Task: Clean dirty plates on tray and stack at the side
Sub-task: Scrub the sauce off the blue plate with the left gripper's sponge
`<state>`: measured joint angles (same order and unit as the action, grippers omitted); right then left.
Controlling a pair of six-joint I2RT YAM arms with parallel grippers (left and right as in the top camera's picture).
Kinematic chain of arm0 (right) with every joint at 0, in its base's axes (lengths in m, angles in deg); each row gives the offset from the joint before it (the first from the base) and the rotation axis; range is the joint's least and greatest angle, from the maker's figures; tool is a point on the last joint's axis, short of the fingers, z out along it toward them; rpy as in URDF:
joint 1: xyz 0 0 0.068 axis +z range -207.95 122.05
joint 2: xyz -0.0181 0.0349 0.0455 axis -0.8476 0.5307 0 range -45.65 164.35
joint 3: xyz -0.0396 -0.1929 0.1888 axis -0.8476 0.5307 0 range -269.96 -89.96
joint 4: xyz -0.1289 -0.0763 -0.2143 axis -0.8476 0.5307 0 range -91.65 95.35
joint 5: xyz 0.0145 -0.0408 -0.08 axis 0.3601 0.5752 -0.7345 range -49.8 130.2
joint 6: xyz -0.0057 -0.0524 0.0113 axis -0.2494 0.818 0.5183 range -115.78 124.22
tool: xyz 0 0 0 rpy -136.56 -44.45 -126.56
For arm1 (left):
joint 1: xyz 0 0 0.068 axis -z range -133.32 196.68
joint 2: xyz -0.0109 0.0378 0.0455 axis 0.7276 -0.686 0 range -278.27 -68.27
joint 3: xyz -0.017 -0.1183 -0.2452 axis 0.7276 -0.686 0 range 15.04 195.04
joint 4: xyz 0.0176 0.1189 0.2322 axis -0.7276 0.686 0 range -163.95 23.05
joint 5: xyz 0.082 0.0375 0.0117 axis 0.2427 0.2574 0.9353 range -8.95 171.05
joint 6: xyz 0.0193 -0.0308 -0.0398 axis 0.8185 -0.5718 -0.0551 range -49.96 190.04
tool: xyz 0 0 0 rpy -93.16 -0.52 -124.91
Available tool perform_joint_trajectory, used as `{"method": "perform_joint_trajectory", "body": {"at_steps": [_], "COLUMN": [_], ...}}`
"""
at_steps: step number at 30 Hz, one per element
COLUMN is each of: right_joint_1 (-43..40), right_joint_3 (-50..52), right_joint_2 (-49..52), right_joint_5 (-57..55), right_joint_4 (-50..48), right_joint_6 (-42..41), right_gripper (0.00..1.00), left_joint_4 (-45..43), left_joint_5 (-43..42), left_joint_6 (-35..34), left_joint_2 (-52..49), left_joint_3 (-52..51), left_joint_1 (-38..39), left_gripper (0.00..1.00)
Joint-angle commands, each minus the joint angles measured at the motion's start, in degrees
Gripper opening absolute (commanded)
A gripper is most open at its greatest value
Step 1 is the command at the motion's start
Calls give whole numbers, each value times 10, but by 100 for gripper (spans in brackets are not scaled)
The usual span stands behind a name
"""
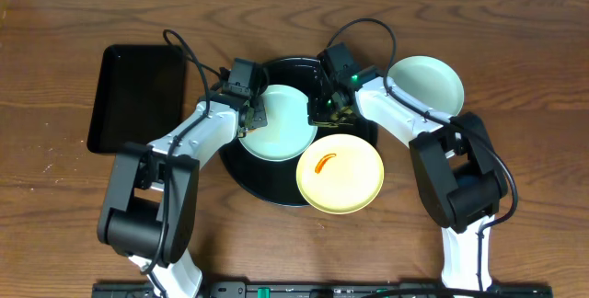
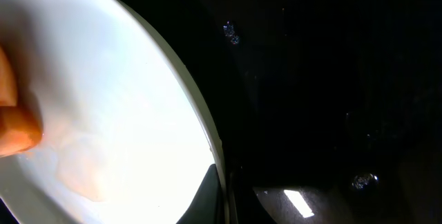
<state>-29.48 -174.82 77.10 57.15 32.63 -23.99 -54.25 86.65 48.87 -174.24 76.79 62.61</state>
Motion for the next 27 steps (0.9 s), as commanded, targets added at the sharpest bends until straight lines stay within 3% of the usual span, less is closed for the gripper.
{"method": "perform_joint_trajectory", "body": {"at_steps": [1, 4, 12, 15, 27], "right_joint_1": [-4, -3, -4, -3, -3], "right_joint_3": [3, 3, 3, 3, 3], "right_joint_2": [13, 13, 13, 13, 13], "right_joint_5": [-21, -21, -21, -21, -21], "right_joint_4": [9, 9, 5, 4, 8], "right_joint_6": [-5, -5, -5, -5, -5], "right_gripper": [1, 1, 1, 1, 1], "left_joint_4": [15, 26, 27, 25, 12], "left_joint_5": [45, 34, -156, -157, -155], "left_joint_6": [23, 20, -14, -49, -49], "left_joint_2": [30, 60, 66, 56, 2], "left_joint_3": [-5, -5, -9, -16, -16], "left_joint_1": [-15, -14, -9, 4, 42], "left_gripper": [9, 9, 9, 9, 10]}}
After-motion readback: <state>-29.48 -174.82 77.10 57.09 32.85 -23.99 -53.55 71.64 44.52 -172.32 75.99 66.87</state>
